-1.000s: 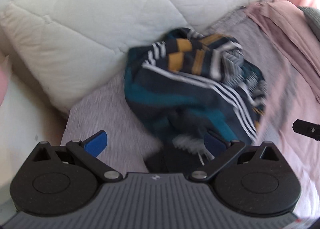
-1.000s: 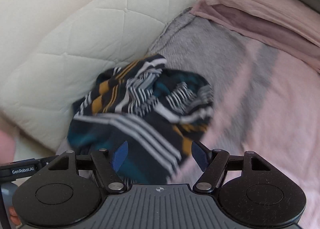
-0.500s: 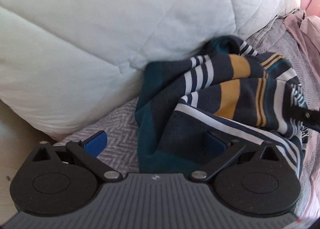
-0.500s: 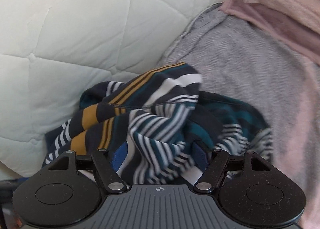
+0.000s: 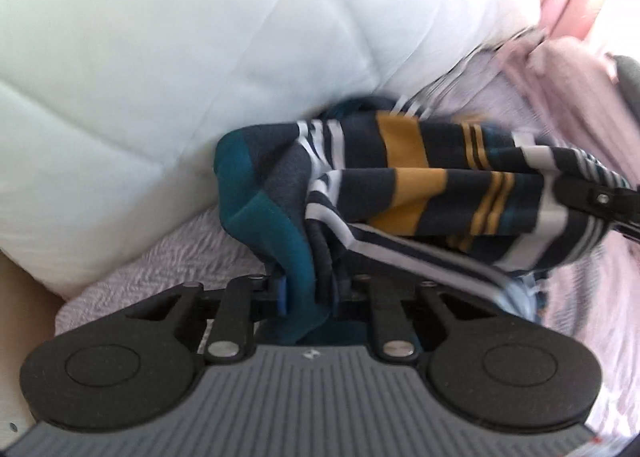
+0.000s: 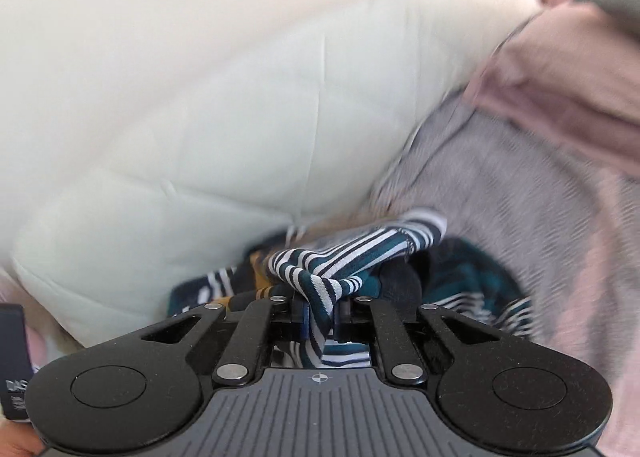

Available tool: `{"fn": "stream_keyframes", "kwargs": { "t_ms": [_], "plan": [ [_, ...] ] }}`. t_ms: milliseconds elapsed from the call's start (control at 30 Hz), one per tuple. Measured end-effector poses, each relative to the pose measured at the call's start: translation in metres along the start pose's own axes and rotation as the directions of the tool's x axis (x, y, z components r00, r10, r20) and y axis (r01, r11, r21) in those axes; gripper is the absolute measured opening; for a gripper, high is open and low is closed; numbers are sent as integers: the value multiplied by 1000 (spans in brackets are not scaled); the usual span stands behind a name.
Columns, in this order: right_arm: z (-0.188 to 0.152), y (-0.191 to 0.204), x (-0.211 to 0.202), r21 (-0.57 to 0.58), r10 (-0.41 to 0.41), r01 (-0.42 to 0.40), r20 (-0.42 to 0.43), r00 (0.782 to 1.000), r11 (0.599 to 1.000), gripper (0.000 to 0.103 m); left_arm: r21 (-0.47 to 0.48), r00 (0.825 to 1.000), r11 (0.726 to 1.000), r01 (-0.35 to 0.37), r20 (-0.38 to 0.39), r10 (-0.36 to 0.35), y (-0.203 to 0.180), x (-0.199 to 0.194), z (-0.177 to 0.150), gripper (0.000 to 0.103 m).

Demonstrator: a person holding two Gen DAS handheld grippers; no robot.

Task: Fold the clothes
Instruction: 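Lift the sweater with both grippers and shake it out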

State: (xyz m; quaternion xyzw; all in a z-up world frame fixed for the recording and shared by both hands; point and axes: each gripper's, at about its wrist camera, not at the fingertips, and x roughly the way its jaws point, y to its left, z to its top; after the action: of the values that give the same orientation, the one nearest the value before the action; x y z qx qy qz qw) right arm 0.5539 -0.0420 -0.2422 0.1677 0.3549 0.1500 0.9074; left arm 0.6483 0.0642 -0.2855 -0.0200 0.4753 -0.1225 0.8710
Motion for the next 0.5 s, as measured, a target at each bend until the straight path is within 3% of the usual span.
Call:
{"fn": "stream_keyframes", "kwargs": {
  "t_ms": [133,267,367,500],
  "plan": [
    [10,0,-82,25,-7,4,137,991,1000,6,56,995,997,46,85,-50,-27,-46,6,14],
    [14,0,-169,58,-33,18,267,963,998,6,157,980,982,106,149,-130,-68,-99,6,13],
    [16,-1,-233,77,-65,39,368,928,996,6,228,961,960,162,185,-206,-103,-141,-1,13],
    [16,-5,-320,111,-110,64,481,870,992,6,326,923,918,225,231,-309,-152,-198,-13,12]
  ]
}}
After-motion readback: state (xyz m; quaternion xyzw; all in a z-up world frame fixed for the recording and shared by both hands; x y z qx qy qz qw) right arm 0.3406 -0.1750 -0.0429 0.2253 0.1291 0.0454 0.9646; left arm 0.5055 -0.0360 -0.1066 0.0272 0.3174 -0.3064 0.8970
